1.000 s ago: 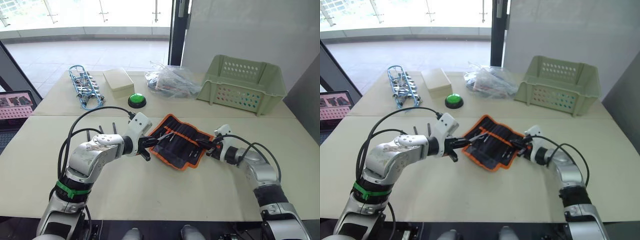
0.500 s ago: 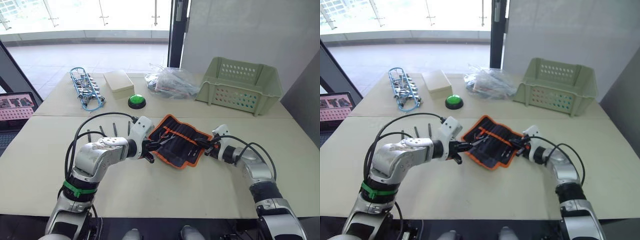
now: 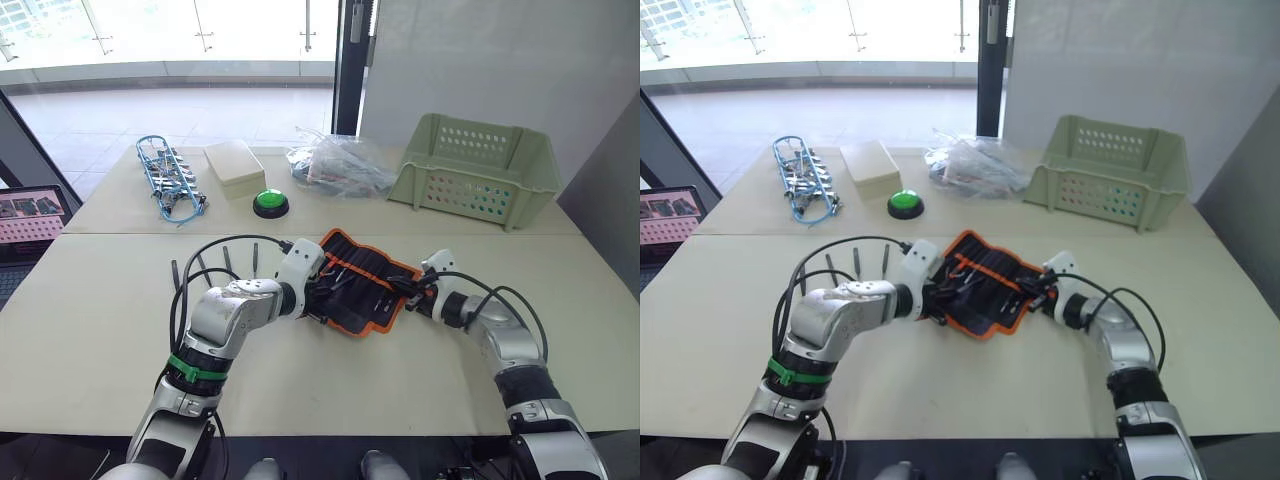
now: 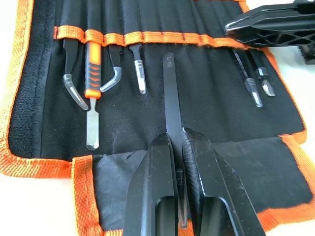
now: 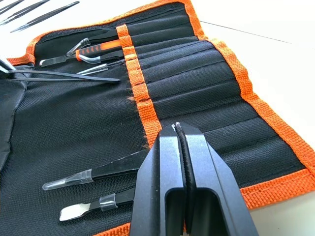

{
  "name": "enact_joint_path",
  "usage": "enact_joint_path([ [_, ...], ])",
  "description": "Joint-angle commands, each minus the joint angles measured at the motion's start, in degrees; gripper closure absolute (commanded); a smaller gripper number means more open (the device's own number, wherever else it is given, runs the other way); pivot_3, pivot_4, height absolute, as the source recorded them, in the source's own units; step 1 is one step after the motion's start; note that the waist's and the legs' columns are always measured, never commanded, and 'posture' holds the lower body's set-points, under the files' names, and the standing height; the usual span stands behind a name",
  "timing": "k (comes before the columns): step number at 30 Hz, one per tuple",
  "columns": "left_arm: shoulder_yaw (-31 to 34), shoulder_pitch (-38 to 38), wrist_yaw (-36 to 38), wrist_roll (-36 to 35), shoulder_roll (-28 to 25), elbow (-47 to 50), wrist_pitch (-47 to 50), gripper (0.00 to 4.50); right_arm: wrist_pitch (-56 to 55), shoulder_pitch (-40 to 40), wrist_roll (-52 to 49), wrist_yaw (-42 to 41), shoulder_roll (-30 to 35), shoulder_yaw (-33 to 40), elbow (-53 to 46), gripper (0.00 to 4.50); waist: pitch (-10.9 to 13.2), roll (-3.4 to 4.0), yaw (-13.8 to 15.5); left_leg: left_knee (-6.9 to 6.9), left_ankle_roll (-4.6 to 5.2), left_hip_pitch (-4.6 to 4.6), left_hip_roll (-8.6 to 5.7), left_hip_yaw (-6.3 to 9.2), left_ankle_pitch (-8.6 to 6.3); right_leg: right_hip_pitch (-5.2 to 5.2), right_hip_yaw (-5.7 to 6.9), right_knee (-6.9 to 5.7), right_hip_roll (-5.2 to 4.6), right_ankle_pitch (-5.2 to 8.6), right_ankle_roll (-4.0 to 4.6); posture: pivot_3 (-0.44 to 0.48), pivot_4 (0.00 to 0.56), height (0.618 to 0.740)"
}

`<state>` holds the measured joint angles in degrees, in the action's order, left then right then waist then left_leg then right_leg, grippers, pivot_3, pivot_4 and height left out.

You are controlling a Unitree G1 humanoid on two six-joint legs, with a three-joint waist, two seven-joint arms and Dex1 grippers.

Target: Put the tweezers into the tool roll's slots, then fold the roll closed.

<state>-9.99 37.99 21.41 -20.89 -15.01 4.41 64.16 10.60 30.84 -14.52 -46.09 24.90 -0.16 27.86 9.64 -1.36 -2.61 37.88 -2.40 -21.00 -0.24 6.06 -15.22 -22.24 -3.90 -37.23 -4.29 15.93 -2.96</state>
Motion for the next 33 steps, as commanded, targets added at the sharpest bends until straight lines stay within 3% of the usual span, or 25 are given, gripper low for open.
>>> enact_joint_path([
  [1, 0.32, 1.52, 0.04, 1.09, 0.57, -1.17, -2.14, 4.5, 2.3, -1.61, 1.45, 0.27, -0.69, -1.05, 1.21, 4.46, 0.0, 0.0, -0.03, 0.0, 0.0, 0.0, 0.0, 0.0, 0.0, 0.0, 0.0, 0.0, 0.0, 0.0, 0.0, 0.0, 0.15, 0.74],
  [12, -2.83, 3.84, 3.51, 3.8, 2.29, -7.5, -7.67, 4.5, 3.02, -1.84, 1.73, 0.04, -1.13, -1.16, 0.24, 4.46, -0.01, 0.01, 0.01, 0.0, 0.0, 0.0, -0.01, 0.0, 0.0, 0.0, 0.0, 0.0, 0.0, 0.0, 0.0, 0.0, 0.15, 0.74],
  [23, -2.0, 10.41, 6.15, 7.23, 4.53, -20.84, -17.62, 4.5, 4.25, -2.91, 1.73, -0.03, -1.4, -1.33, -1.65, 4.46, -0.01, 0.01, -0.03, 0.0, -0.01, -0.02, -0.02, 0.0, 0.01, -0.02, 0.0, 0.02, 0.0, 0.0, -0.01, 0.0, 0.15, 0.74],
  [33, -2.76, 11.83, 7.75, 9.91, 8.01, -26.82, -23.77, 4.5, 4.64, -2.68, 1.81, 0.03, -1.2, -1.14, -1.6, 4.46, -0.01, 0.01, 0.0, 0.0, -0.01, -0.05, -0.02, -0.01, 0.01, -0.04, 0.0, 0.03, 0.0, 0.0, -0.01, 0.0, 0.15, 0.74],
])
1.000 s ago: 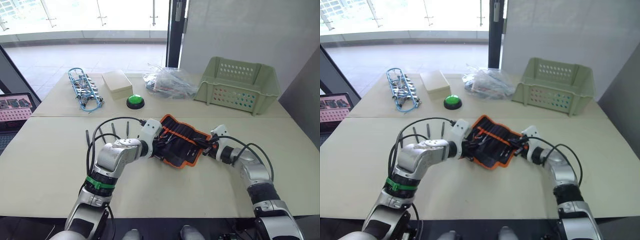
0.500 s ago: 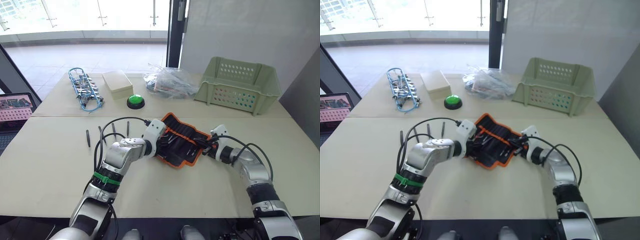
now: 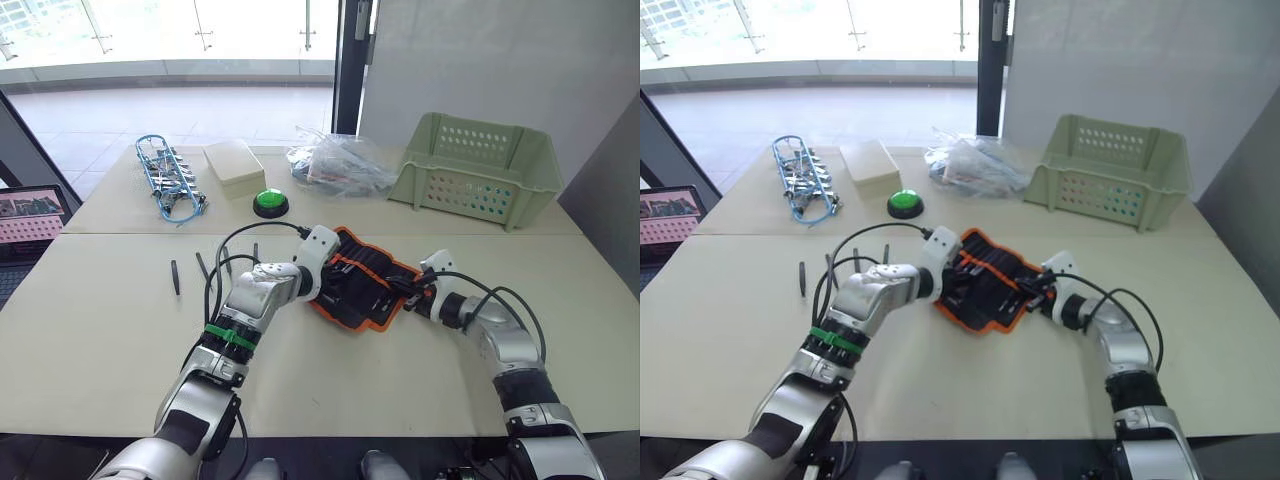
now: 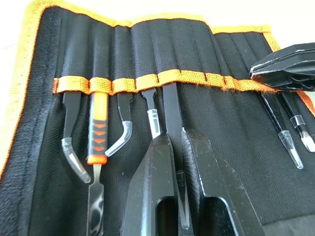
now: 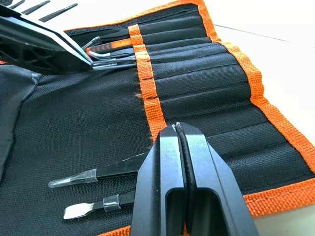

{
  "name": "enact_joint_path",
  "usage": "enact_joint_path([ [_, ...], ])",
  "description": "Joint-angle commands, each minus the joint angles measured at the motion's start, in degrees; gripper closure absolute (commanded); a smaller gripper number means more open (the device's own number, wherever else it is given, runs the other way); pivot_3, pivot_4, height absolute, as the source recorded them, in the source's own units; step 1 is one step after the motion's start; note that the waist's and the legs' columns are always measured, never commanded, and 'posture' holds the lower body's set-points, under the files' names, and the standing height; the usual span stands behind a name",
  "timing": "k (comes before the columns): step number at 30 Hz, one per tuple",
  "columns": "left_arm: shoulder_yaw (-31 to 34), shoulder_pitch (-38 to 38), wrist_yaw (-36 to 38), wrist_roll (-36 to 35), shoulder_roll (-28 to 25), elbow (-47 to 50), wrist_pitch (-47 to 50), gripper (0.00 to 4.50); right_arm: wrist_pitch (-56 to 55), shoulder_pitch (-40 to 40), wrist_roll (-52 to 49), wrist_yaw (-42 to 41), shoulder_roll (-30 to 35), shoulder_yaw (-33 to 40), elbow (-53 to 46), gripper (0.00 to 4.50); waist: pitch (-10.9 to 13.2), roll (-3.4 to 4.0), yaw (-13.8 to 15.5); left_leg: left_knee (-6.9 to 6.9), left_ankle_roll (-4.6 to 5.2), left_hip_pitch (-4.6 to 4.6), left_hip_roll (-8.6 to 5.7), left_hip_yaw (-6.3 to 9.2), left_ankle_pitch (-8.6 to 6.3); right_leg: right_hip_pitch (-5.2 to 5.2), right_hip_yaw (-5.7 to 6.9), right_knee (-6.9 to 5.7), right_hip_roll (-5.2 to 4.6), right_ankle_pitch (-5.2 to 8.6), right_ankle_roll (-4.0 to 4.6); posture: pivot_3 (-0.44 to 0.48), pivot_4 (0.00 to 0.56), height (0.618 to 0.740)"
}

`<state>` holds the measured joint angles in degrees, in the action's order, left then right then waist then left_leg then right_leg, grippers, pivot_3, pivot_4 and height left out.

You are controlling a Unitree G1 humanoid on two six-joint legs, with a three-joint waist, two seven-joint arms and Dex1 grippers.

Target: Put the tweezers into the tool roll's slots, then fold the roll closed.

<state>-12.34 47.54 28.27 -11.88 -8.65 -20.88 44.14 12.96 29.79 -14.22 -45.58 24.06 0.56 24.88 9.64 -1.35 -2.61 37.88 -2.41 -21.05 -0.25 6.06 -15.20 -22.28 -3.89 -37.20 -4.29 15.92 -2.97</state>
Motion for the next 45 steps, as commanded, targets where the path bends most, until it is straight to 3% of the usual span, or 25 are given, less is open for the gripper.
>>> enact_joint_path([
  [1, -1.23, 2.91, 1.37, 2.06, 2.52, -4.56, -6.32, 4.5, 2.32, -1.55, 1.57, -0.6, -0.38, -2.0, 1.44, 4.46, 0.0, 0.0, 0.05, 0.0, 0.0, 0.0, 0.0, 0.0, 0.0, 0.0, 0.0, 0.0, 0.0, 0.0, 0.0, 0.0, 0.15, 0.74],
  [9, -0.83, 7.99, 2.93, 6.87, 7.21, -20.66, -20.28, 4.5, 2.57, -1.5, 1.81, -1.11, -0.2, -2.44, 1.18, 4.46, 0.0, 0.0, 0.1, 0.0, 0.0, -0.01, -0.03, -0.01, 0.0, 0.01, 0.0, 0.02, -0.01, 0.0, 0.0, 0.0, 0.15, 0.74],
  [18, 0.19, 6.77, 3.79, 8.65, 7.45, -21.47, -23.01, 4.5, 3.27, -3.9, 1.31, -0.16, -0.62, -2.02, -1.14, 4.46, 0.0, 0.0, 0.16, 0.0, 0.01, -0.02, -0.03, 0.0, -0.01, 0.01, 0.01, 0.01, -0.02, 0.0, -0.01, 0.0, 0.15, 0.74],
  [22, 0.03, 5.54, 5.49, 9.29, 4.41, -16.99, -19.75, 3.07, 3.3, -4.51, 1.29, -0.05, -0.57, -1.92, -1.55, 4.5, 0.0, 0.0, 0.0, 0.0, 0.02, -0.01, -0.02, 0.0, -0.01, 0.01, 0.01, 0.01, 0.0, 0.0, -0.01, 0.0, 0.15, 0.74],
  [31, 5.64, -0.07, 7.11, 5.02, -4.28, 3.92, -6.29, 0.11, 3.46, -5.23, 1.29, 0.49, -0.21, -1.29, -2.2, 4.5, -0.01, 0.01, 0.0, 0.0, 0.02, 0.0, 0.04, 0.02, -0.01, 0.0, 0.01, -0.02, 0.05, 0.0, -0.01, 0.0, 0.15, 0.74],
  [40, 17.81, -7.7, 7.1, -1.99, -13.31, 17.63, -3.69, 0.05, 2.88, -5.63, 0.78, 1.36, -0.66, -0.21, -3.81, 4.5, -0.02, 0.03, 0.01, 0.0, 0.02, 0.01, 0.05, 0.02, -0.01, -0.02, 0.01, -0.03, 0.02, 0.0, 0.0, 0.0, 0.15, 0.74],
  [45, 27.14, -21.63, 5.16, -2.73, -17.38, 20.34, -12.57, 0.05, 0.31, -3.53, 2.48, 0.64, -0.36, -1.5, -1.87, 4.5, -0.03, 0.05, -0.6, -0.01, 0.02, 0.02, 0.09, 0.03, -0.01, -0.09, 0.01, -0.08, 0.05, -0.01, 0.01, 0.0, 0.15, 0.74],
])
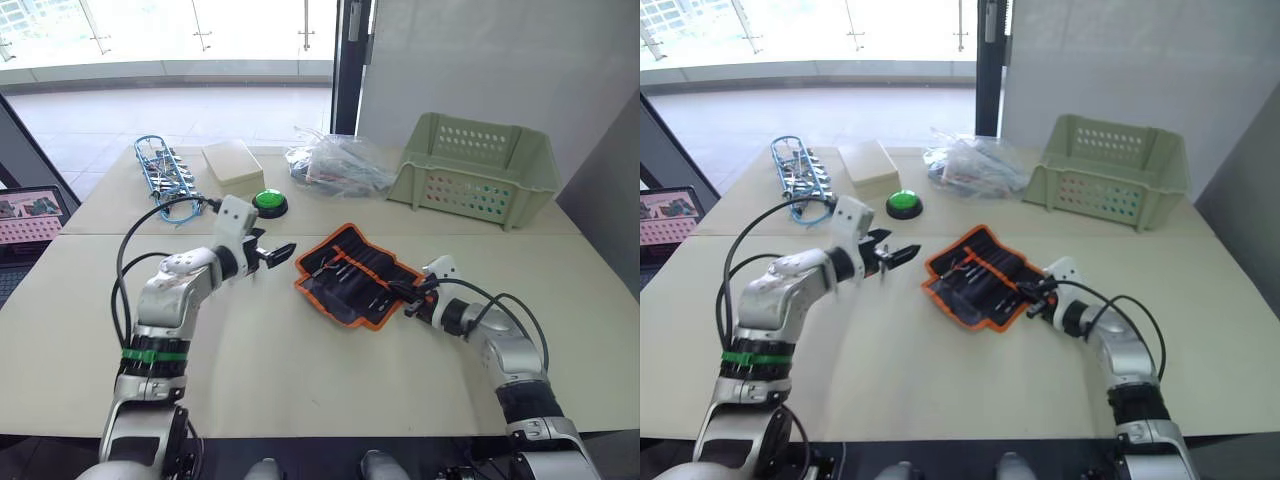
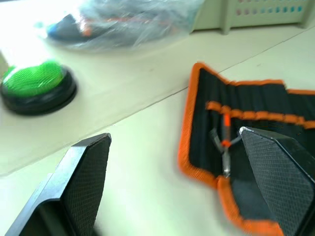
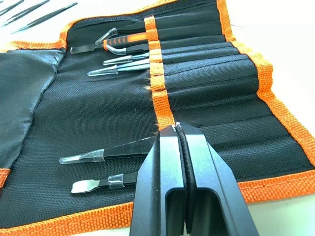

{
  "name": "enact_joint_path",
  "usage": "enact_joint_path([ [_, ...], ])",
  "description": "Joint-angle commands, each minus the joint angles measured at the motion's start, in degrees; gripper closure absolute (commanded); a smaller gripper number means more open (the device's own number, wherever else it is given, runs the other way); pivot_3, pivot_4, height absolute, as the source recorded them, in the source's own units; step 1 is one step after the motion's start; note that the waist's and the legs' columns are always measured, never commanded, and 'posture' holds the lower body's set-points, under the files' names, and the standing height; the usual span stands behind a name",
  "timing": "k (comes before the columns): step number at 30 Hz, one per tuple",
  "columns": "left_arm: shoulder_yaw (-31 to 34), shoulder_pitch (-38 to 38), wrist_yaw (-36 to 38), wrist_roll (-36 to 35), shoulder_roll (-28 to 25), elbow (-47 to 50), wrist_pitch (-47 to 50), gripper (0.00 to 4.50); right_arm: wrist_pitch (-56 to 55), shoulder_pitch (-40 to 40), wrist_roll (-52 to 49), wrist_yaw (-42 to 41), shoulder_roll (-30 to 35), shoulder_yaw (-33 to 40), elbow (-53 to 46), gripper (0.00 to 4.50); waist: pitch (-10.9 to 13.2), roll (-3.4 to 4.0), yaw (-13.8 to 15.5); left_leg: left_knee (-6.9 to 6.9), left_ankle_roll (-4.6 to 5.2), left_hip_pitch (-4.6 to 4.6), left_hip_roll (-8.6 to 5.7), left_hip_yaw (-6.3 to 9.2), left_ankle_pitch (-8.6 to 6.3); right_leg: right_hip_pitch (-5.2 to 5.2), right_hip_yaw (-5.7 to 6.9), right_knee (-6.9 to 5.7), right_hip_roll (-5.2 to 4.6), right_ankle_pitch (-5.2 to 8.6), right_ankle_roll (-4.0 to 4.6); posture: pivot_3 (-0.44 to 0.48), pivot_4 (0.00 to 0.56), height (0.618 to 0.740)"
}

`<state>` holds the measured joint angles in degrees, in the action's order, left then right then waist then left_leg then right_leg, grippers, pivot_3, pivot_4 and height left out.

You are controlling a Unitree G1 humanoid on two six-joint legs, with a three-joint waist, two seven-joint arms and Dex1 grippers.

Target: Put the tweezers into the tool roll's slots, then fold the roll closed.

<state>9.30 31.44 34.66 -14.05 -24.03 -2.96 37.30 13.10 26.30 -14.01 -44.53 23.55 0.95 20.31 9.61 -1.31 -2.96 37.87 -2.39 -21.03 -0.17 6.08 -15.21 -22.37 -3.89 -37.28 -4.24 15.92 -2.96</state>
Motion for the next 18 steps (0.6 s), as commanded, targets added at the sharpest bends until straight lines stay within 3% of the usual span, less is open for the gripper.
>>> enact_joint_path([
  [1, 7.18, -8.35, -1.6, -0.79, -2.4, 2.74, -7.66, 0.05, 0.21, 0.5, 2.29, -0.5, 0.21, -1.93, 3.18, 4.5, 0.0, 0.0, -0.25, -0.01, 0.0, 0.03, 0.01, -0.04, 0.0, -0.02, -0.01, 0.02, -0.01, -0.01, 0.01, 0.0, 0.15, 0.74],
  [9, 16.34, -24.01, -7.74, -1.05, -3.11, 10.22, -14.0, 0.05, 0.26, 1.37, 3.57, -2.88, 1.6, -3.14, 2.95, 4.5, -0.01, -0.02, 0.64, -0.02, 0.0, 0.0, 0.0, -0.05, 0.0, 0.0, 0.03, 0.07, -0.1, -0.06, 0.07, 0.0, 0.15, 0.74],
  [18, 25.1, -39.84, -10.94, -7.51, 5.06, 14.36, -20.0, 0.05, -1.44, 4.18, 4.3, -5.08, 2.4, -3.98, 7.39, 4.5, -0.02, -0.04, 0.33, -0.03, 0.02, 0.02, 0.05, -0.07, -0.02, 0.01, 0.04, 0.09, -0.07, -0.06, 0.08, 0.0, 0.15, 0.74],
])
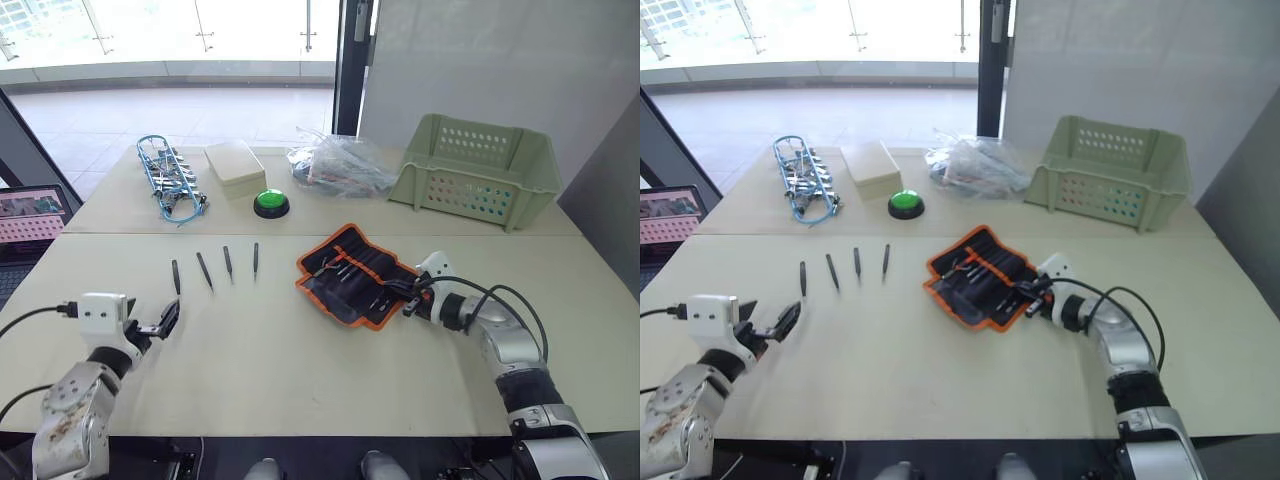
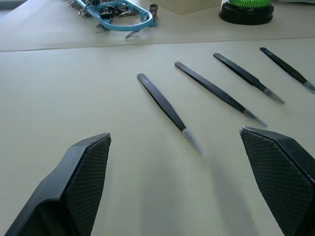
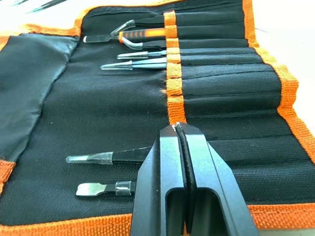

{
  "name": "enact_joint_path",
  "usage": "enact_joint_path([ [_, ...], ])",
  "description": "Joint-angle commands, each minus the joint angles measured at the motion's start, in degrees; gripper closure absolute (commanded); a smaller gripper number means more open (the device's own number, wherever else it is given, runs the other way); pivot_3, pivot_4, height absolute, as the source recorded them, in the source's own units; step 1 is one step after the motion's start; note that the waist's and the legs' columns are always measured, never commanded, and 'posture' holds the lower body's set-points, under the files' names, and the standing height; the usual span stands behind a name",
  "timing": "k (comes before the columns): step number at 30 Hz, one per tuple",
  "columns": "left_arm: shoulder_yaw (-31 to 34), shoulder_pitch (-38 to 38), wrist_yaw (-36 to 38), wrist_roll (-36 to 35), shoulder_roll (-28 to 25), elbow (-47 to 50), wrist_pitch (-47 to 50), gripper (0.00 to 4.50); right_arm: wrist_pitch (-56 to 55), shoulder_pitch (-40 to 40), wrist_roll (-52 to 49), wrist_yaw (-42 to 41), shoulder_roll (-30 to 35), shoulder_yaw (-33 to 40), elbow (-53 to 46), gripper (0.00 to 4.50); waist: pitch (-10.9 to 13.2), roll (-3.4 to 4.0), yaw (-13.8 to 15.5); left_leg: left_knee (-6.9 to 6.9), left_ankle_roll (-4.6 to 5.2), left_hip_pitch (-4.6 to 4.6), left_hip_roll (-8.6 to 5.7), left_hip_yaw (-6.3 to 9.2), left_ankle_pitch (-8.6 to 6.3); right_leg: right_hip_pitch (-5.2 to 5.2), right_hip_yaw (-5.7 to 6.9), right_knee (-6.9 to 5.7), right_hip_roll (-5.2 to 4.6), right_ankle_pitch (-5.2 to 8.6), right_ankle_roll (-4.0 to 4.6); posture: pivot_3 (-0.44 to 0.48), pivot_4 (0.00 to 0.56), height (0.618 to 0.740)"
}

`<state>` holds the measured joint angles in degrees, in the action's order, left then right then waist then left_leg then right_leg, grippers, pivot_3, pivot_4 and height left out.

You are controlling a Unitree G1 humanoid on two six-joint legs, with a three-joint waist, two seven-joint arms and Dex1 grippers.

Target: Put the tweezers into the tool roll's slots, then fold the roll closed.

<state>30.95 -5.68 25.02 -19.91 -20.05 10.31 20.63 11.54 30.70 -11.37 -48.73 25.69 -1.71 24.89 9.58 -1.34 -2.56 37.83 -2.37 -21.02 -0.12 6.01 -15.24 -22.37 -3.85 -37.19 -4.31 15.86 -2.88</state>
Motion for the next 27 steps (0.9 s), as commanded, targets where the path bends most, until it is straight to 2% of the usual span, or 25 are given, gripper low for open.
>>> enact_joint_path([
  [1, 3.84, -4.3, -1.47, -1.82, 1.65, 1.07, -4.13, 0.05, 0.1, 0.05, 1.59, -1.05, 0.24, -1.32, 3.11, 4.5, -0.01, -0.02, -0.04, 0.0, 0.0, 0.02, 0.0, -0.02, 0.0, 0.01, -0.01, 0.0, 0.0, -0.01, 0.01, 0.0, 0.15, 0.74],
  [9, 2.6, -8.26, -4.47, -1.16, 3.19, 3.25, -6.48, 0.05, 0.15, 0.26, 1.21, -1.82, -0.02, -1.22, 3.63, 4.5, -0.05, -0.08, 0.18, 0.0, 0.0, 0.13, -0.03, -0.03, 0.0, 0.17, 0.0, 0.04, -0.01, -0.01, 0.01, 0.0, 0.15, 0.74],
  [16, -0.63, -7.68, -6.1, -0.95, 3.62, 4.23, -6.76, 0.05, 0.59, -0.4, 1.05, -1.62, -0.3, -1.12, 3.01, 4.5, -0.06, -0.09, 0.14, 0.0, 0.0, 0.13, -0.02, -0.03, 0.0, 0.16, 0.0, 0.04, 0.01, -0.01, 0.01, 0.0, 0.15, 0.74],
  [20, -3.82, -4.25, -9.06, 1.65, 2.98, 4.53, -5.09, 0.05, 0.95, -0.74, 1.01, -1.34, -0.29, -1.04, 2.32, 4.5, -0.06, -0.09, 0.27, 0.0, 0.0, 0.13, -0.03, -0.03, 0.0, 0.17, 0.0, 0.04, 0.0, -0.01, 0.01, 0.0, 0.15, 0.74],
  [27, -7.96, 5.45, -17.19, 2.54, 4.32, 4.16, 3.86, 0.05, 1.85, -2.02, 0.82, -0.98, -0.09, -0.77, 0.38, 4.5, -0.09, -0.11, 0.1, 0.0, 0.01, 0.12, -0.04, -0.02, -0.01, 0.15, 0.0, 0.03, 0.0, -0.01, 0.0, 0.0, 0.15, 0.74],
])
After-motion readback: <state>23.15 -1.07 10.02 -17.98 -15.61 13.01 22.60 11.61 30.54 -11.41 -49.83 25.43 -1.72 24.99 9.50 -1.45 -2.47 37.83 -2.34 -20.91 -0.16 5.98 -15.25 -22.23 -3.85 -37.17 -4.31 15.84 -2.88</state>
